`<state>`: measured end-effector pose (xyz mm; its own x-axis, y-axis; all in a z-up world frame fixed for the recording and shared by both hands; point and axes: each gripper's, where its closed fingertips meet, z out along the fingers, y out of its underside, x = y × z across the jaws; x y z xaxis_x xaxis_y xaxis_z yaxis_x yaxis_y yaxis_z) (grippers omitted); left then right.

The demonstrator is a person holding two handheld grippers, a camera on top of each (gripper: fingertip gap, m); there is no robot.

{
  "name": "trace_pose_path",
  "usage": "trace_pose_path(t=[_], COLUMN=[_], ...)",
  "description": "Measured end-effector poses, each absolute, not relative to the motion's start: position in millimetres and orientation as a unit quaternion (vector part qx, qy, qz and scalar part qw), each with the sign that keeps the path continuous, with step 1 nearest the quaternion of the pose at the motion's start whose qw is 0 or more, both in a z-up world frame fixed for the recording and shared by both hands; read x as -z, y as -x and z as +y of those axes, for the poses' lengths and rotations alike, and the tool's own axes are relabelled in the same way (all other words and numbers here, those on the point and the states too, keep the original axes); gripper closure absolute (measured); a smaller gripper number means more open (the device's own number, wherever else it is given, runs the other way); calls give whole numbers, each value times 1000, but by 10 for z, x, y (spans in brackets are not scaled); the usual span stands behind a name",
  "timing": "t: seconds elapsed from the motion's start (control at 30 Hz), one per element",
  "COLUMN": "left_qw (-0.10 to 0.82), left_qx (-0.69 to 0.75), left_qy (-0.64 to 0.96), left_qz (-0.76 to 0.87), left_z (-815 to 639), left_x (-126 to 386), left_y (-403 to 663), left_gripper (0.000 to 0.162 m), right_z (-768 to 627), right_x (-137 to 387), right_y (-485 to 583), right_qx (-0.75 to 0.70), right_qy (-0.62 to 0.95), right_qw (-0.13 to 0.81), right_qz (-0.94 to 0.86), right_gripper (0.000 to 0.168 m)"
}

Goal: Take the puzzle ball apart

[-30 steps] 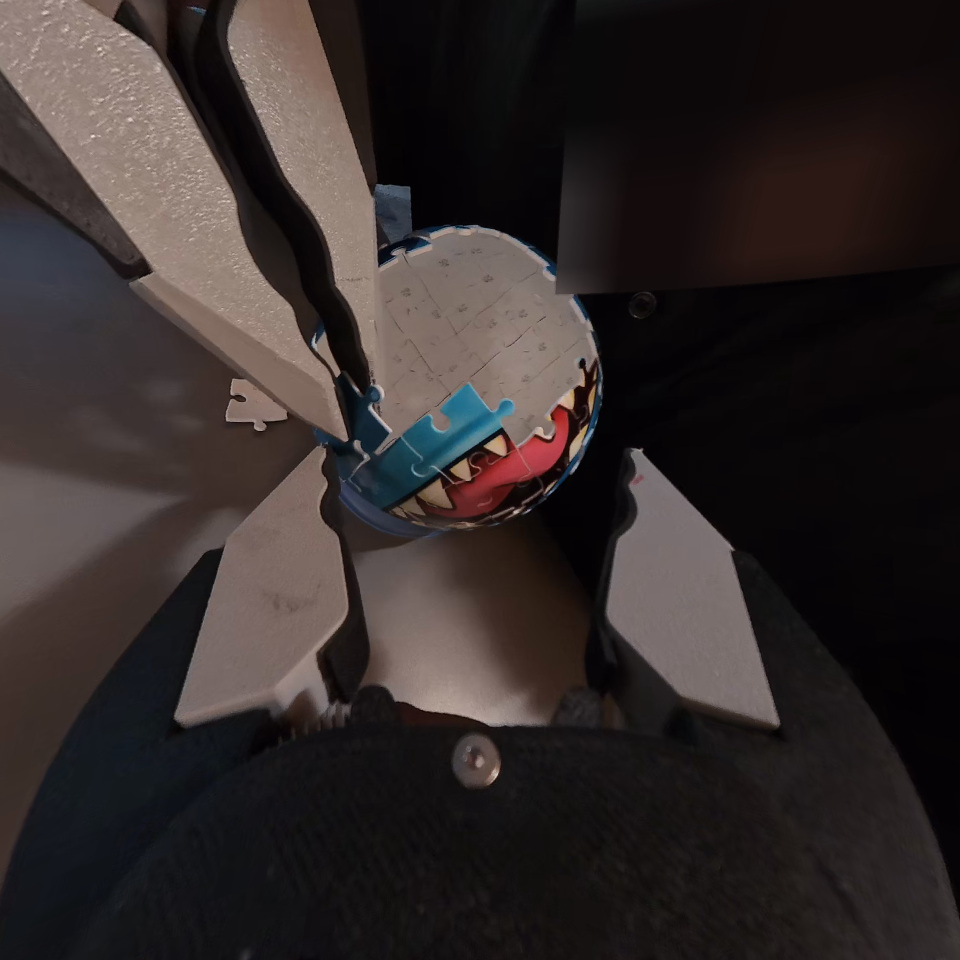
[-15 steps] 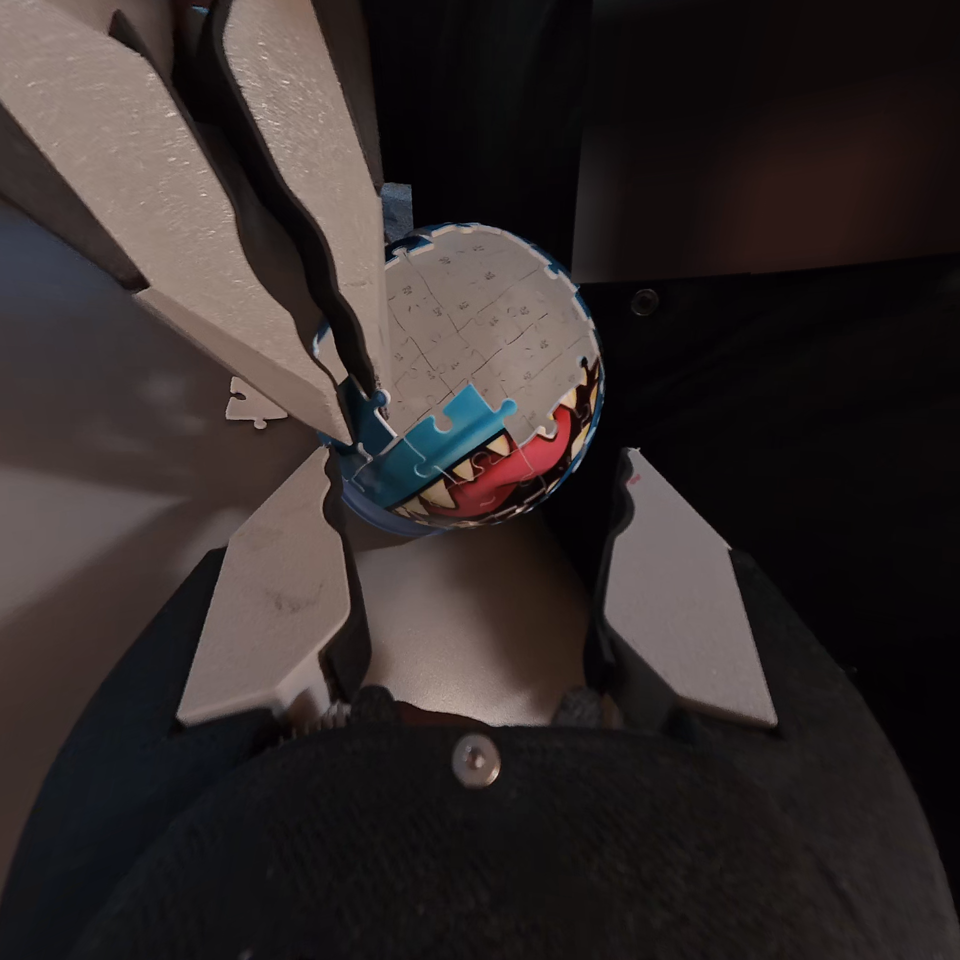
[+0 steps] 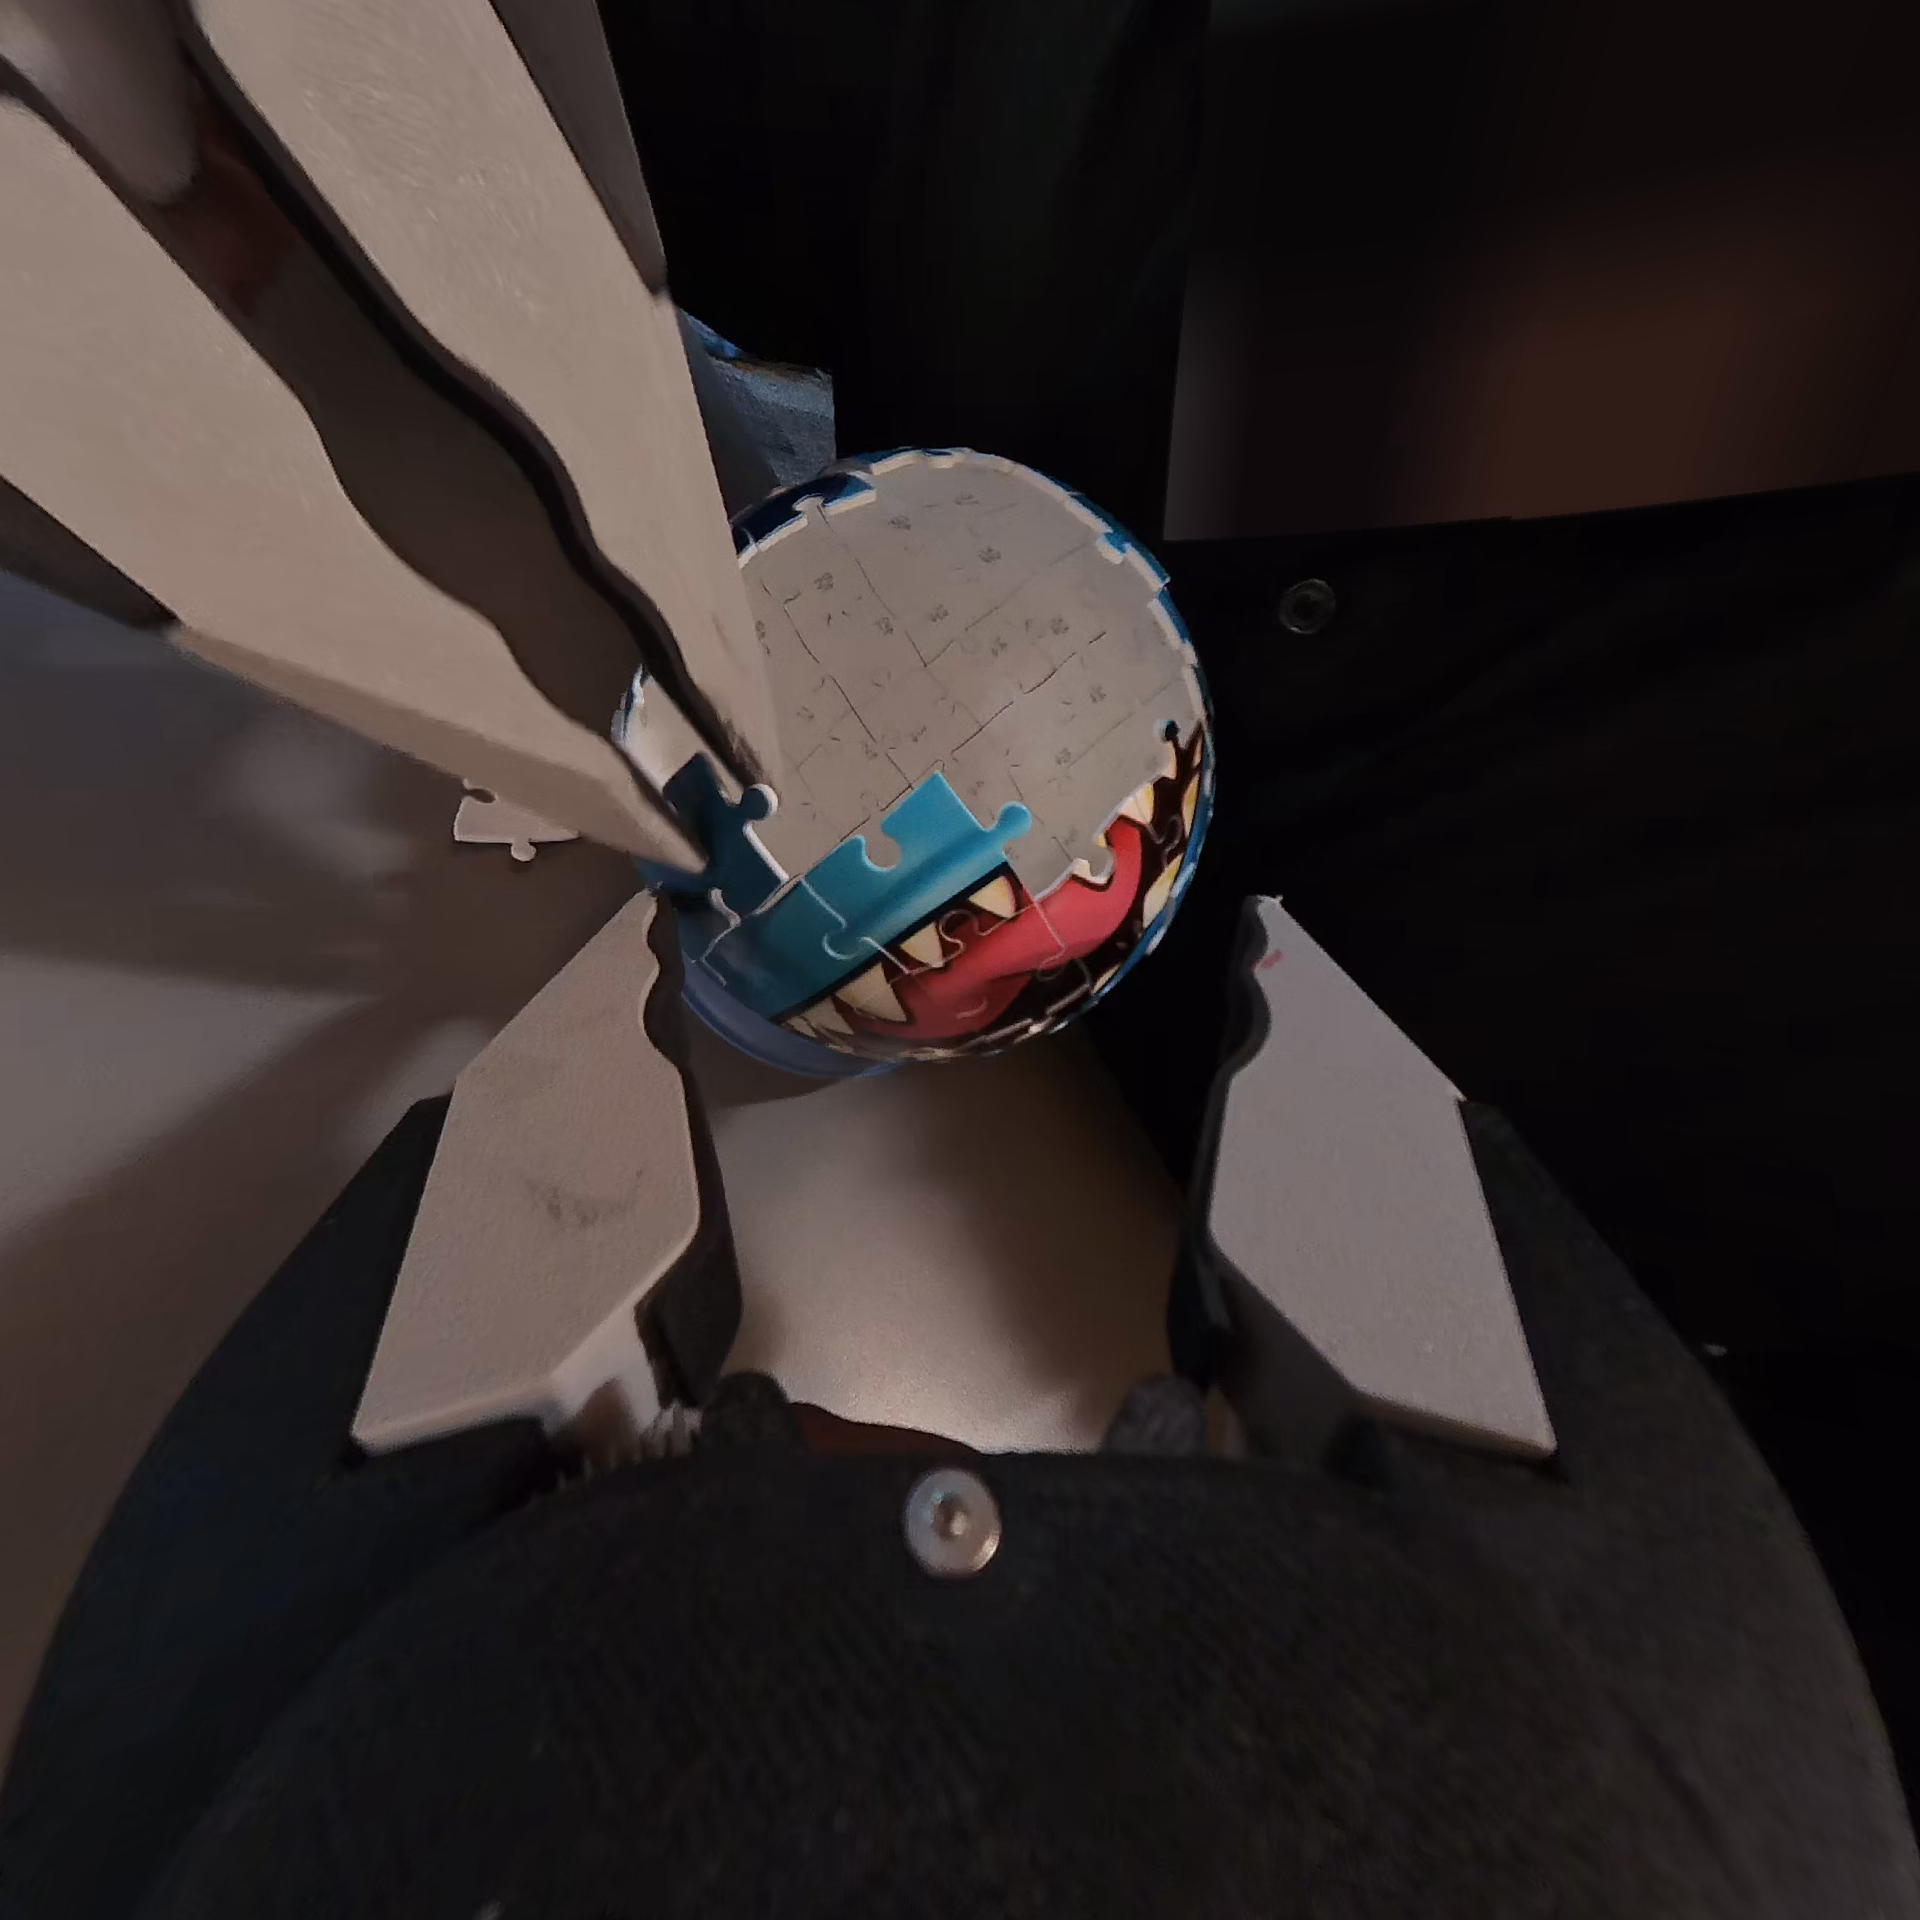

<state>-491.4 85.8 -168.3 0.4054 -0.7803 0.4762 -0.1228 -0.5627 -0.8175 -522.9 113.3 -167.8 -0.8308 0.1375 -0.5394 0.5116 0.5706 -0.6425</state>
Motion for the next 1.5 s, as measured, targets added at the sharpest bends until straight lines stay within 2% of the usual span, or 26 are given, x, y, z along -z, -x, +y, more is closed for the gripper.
trace_pose_path(t=[0.43, 0.87, 0.97, 1.1, 1.2, 1.3, 1.33, 1.5], left_qw=[360, 360, 360, 361, 362, 357, 359, 359], left_qx=[466, 471, 469, 467, 467, 467, 469, 471], left_qy=[754, 752, 753, 754, 754, 755, 754, 754], left_qz=[292, 288, 289, 289, 289, 290, 288, 285], left_z=[870, 871, 868, 868, 867, 857, 862, 868], left_x=[1700, 1705, 1706, 1708, 1707, 1731, 1725, 1724], left_y=[4915, 4905, 4905, 4905, 4900, 4899, 4898, 4901], left_gripper=[59, 59, 58, 58, 57, 58, 58, 58], right_z=[1271, 1216, 1239, 1239, 1200, 1171, 1170, 1165], right_x=[1678, 1735, 1686, 1601, 1744, 1799, 1789, 1780], right_y=[5392, 5295, 5323, 5235, 5200, 5199, 5198, 5205], right_qx=[445, 423, 427, 454, 429, 410, 410, 410], right_qy=[-203, -105, -101, -72, -54, -44, -42, -59], right_qw=[183, 97, 89, 142, 134, 119, 117, 131], right_qz=[853, 895, 894, 877, 891, 903, 904, 901], right_gripper=[156, 165, 158, 144, 143, 149, 163, 163])
